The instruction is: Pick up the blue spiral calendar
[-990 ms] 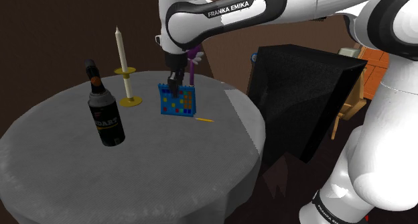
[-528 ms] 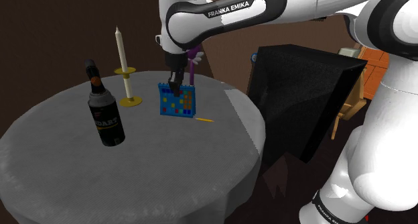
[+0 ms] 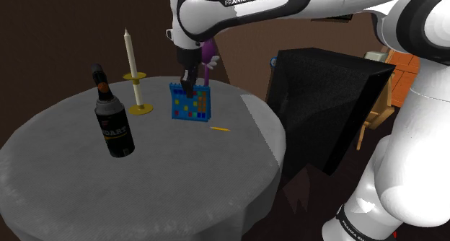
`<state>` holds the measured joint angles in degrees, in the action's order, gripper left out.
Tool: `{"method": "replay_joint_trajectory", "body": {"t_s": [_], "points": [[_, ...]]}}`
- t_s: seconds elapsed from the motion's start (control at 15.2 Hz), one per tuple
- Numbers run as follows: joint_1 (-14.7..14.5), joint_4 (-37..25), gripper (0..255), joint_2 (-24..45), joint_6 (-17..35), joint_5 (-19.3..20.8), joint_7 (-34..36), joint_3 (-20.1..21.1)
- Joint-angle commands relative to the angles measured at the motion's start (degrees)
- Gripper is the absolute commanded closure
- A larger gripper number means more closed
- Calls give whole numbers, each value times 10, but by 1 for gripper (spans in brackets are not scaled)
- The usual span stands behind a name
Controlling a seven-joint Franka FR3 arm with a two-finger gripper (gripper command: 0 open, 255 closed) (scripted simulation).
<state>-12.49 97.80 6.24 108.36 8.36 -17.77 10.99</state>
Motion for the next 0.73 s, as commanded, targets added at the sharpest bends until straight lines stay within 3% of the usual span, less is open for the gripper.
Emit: {"method": "replay_joint_trajectory", "body": {"t_s": [0.0,0.66], "points": [[0,-14,255,-2,-15,-1,-2,0],[-2,-82,255,2,-79,-2,-9,1]]}}
